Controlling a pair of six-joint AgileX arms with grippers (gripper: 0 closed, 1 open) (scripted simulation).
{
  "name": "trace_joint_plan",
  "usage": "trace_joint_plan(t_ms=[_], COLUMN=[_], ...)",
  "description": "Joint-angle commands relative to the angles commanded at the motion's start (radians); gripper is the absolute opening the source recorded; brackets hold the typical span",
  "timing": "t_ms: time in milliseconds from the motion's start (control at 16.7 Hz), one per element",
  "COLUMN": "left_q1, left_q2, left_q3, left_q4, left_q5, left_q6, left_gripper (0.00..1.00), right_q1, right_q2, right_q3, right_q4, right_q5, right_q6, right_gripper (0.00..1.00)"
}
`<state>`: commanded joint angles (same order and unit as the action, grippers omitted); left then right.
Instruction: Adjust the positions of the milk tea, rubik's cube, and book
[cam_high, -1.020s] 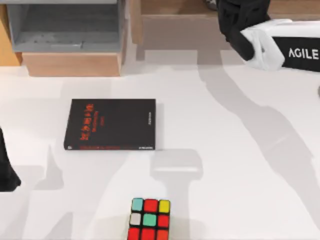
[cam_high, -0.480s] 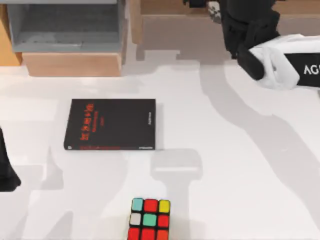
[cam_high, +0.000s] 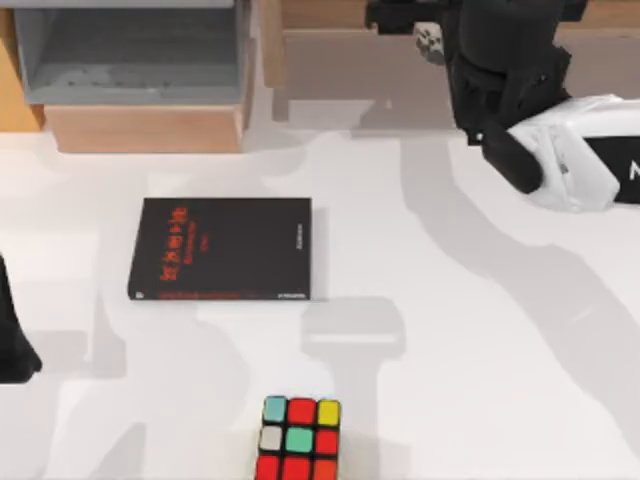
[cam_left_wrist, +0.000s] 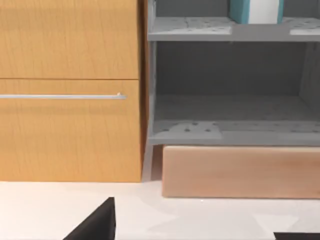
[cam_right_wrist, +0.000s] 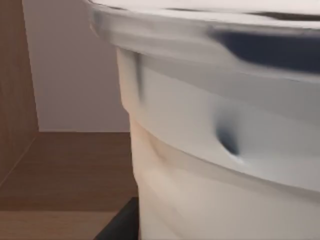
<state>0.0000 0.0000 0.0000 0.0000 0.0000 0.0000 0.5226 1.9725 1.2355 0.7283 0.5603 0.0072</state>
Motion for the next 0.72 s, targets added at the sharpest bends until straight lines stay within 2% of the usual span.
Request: trace_joint_plan(t_ms=[180, 420, 720], left_q1=[0.0, 0.0, 0.0], left_q2=[0.0, 0.0, 0.0], left_q3=[0.0, 0.0, 0.0], left_q4=[0.0, 0.0, 0.0], left_q5=[0.0, 0.0, 0.0], left_q6=[0.0, 0.0, 0.0], left_gripper=[1.0, 1.0, 1.0], right_q1=[0.016, -0.016, -0.277], right_q2=[-0.015, -0.041, -0.024], right_q3=[-0.035, -0.203, -0.458], right_q4=[0.035, 0.203, 0.454], right_q5=[-0.035, -0.213, -0.487], right_q6=[0.005, 0.015, 0.019], right_gripper=[0.0, 0.0, 0.0])
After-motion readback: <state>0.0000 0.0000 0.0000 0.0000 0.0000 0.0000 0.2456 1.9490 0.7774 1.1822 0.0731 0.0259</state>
